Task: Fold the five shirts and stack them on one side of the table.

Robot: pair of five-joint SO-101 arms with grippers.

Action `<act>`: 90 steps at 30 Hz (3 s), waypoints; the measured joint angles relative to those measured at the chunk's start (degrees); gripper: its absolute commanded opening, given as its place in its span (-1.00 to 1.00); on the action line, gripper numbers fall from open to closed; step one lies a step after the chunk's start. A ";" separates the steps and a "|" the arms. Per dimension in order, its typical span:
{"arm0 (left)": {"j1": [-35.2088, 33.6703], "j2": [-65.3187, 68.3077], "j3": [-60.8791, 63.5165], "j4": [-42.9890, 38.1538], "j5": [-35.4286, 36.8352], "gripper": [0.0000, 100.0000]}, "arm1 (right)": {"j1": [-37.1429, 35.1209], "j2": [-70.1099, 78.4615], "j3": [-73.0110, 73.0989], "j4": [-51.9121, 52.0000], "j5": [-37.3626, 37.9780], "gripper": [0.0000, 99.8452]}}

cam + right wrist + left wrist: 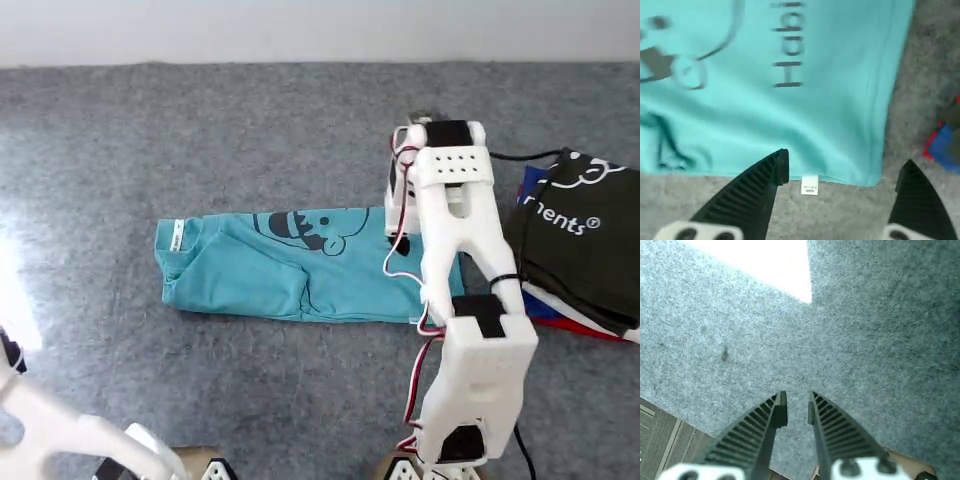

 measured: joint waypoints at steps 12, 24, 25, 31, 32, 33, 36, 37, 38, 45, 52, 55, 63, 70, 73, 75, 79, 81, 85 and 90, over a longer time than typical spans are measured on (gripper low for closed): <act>0.00 0.00 0.00 0.00 0.00 -0.84 | 2.29 13.71 0.00 -8.53 -0.35 -0.31; 0.00 0.00 0.00 0.00 0.00 -0.84 | 3.34 16.44 -1.05 -8.53 10.20 -0.99; 0.00 0.00 0.00 0.00 0.00 -0.84 | 3.43 16.53 -1.23 -8.26 10.64 -0.97; 0.00 0.00 0.00 0.00 0.00 -0.84 | 2.99 15.03 -2.29 -3.96 12.40 -0.98; 0.00 0.00 0.00 0.00 0.00 -0.84 | 2.81 13.54 -2.29 -3.34 12.92 -0.98; 0.00 0.00 0.00 0.00 0.00 -0.84 | 2.46 11.34 -2.29 -2.99 13.36 -0.98; 0.00 0.00 0.00 0.00 0.00 -0.84 | 0.35 5.01 -2.29 -0.88 13.98 -0.98; 0.00 0.00 0.00 0.00 0.00 -0.84 | -0.79 2.99 -2.29 -0.18 13.98 -0.98; 0.00 0.00 0.00 0.00 0.00 -0.84 | -2.02 1.14 -2.29 0.44 13.98 -0.98; 0.00 0.00 0.09 0.00 0.00 -0.84 | -13.80 -9.23 -2.29 0.88 14.15 -0.98; 0.00 -0.09 5.10 0.00 0.00 -0.84 | -27.34 -10.81 -2.29 -3.87 14.15 -0.98; 0.00 -0.09 5.19 0.00 0.00 -0.84 | -31.74 -10.64 -2.29 -10.02 14.15 -0.98; 0.00 -0.09 5.19 0.00 0.00 -0.84 | -39.47 -2.55 -2.29 -22.86 14.15 -0.98; 0.00 -0.09 5.19 0.00 0.00 -0.84 | -41.76 -0.18 -2.20 -28.84 14.15 -0.78; 0.00 -0.09 5.19 0.00 0.00 -0.84 | -42.20 -0.18 -2.20 -31.30 14.15 -0.66; 0.00 -0.09 5.19 0.00 0.00 -0.84 | -42.46 -0.18 -2.20 -32.97 14.15 -0.63; 0.00 -0.09 5.19 0.00 0.00 -0.84 | -44.40 -0.18 -2.20 -35.52 14.15 -0.62; 0.00 -0.09 5.19 0.00 0.00 -0.84 | -45.63 -0.18 -2.20 -36.31 14.15 -0.63; 0.00 -0.09 5.19 0.00 0.00 -0.84 | -45.80 -0.18 -3.87 -34.73 14.15 -0.68; 0.00 -0.09 5.19 0.00 0.00 -0.84 | -42.02 -0.18 -6.77 -26.90 15.12 -0.98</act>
